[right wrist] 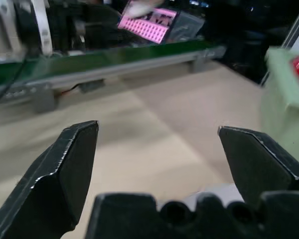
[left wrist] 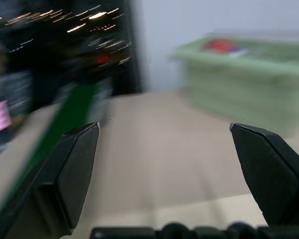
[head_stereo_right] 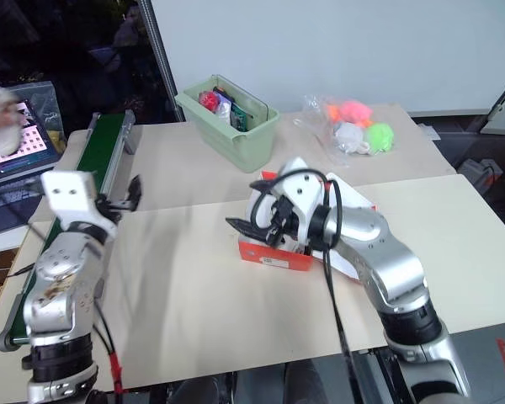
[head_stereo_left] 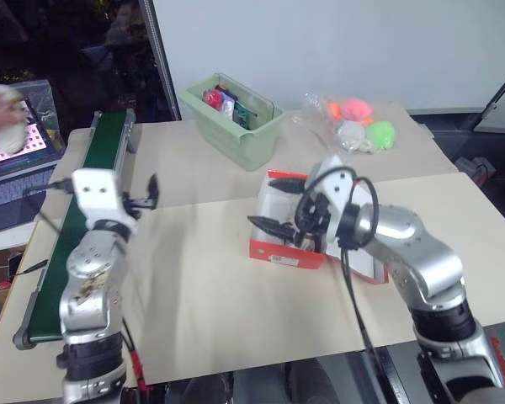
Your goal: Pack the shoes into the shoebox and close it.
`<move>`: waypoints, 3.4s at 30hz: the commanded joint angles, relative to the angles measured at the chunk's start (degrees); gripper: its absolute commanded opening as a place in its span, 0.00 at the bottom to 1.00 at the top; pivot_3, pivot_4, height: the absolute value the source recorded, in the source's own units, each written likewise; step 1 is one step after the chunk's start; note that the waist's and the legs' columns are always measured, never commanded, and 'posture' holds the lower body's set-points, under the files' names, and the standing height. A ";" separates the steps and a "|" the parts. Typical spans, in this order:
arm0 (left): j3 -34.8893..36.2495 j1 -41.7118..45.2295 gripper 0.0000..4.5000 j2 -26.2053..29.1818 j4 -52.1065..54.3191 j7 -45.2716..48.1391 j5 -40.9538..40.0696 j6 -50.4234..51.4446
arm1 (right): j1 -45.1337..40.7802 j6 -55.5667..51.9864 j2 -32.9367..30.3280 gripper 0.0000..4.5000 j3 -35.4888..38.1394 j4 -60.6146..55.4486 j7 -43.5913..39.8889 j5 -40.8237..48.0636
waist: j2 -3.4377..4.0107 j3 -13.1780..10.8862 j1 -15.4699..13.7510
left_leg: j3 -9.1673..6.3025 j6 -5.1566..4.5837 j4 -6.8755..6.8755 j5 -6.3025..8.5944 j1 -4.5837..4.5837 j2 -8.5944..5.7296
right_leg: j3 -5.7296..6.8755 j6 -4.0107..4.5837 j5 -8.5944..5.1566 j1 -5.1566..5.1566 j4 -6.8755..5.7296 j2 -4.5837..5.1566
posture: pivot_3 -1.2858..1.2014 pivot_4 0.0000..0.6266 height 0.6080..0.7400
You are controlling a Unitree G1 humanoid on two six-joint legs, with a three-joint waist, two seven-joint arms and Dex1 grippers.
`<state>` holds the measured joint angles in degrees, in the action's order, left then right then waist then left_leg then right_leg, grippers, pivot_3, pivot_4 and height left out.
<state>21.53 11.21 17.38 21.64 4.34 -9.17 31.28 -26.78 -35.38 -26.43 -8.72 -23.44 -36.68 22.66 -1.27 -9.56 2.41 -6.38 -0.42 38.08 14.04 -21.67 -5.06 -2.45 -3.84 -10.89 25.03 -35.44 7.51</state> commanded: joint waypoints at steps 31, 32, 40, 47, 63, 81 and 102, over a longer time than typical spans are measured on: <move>3.24 -1.01 1.00 6.21 -6.43 -1.78 0.49 3.09 | 3.42 11.09 1.47 1.00 -5.41 1.95 -9.26 -4.06 | -0.09 0.03 -1.22 | 0.07 0.17 -0.01 0.08 0.01 0.06 | 0.03 0.05 0.07 -0.01 0.13 -0.08 | 0.52 0.24 1.00; 3.32 -1.08 1.00 6.33 -6.33 -1.88 0.49 3.30 | 3.71 10.75 1.28 1.00 -5.68 1.71 -9.50 -4.08 | -0.09 0.03 -1.25 | 0.07 0.17 -0.01 0.08 0.01 0.06 | 0.03 0.05 0.07 -0.01 0.13 -0.08 | 0.52 0.24 1.00; 4.17 -0.13 1.00 9.47 -5.93 -0.13 -0.71 9.46 | 4.08 9.31 1.39 1.00 -5.41 1.61 -9.13 -3.65 | -0.12 0.04 -1.31 | 0.06 0.18 -0.01 0.08 0.01 0.06 | 0.03 0.05 0.07 -0.01 0.13 -0.08 | 0.52 0.24 1.00; 4.96 2.28 1.00 16.62 -8.31 3.35 -1.25 16.92 | 4.48 9.30 1.28 1.00 -5.58 1.73 -8.89 -3.97 | -0.13 0.03 -1.28 | 0.04 0.18 -0.01 0.09 0.01 0.06 | 0.04 0.05 0.07 0.00 0.12 -0.09 | 0.52 0.24 1.00; 6.83 3.27 1.00 17.92 -13.06 4.35 -2.60 25.12 | 4.76 7.99 1.71 1.00 -3.75 0.60 -6.66 -2.75 | -0.15 0.03 -1.27 | -0.05 0.28 -0.02 0.18 0.01 0.11 | 0.04 0.05 0.07 0.06 0.12 -0.11 | 0.52 0.24 1.00; 9.11 4.77 0.36 11.22 -11.93 2.41 -3.92 33.34 | 3.09 6.20 1.91 1.00 -1.05 0.62 -5.10 -1.94 | -0.12 0.10 -1.74 | 0.03 0.31 -0.15 0.27 1.12 0.15 | 0.06 -0.12 -0.05 -0.95 0.18 -0.11 | 0.52 0.24 1.00; 2.44 8.44 0.03 9.98 -7.34 -4.12 2.91 21.36 | -0.13 3.89 4.80 1.00 0.73 4.57 -1.61 -1.91 | -0.39 0.04 -1.76 | 0.02 0.37 -0.16 0.25 0.88 0.17 | 0.13 0.00 0.03 -0.77 0.27 -0.11 | 0.52 0.24 1.00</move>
<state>25.40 18.07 26.47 10.69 1.01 -8.00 55.65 -24.95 -30.70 -22.36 -10.09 -18.53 -39.40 19.36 -1.66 -9.52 0.65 -6.39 -0.07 37.92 14.31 -20.87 -4.89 -2.33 -3.83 -10.85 24.31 -35.10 7.40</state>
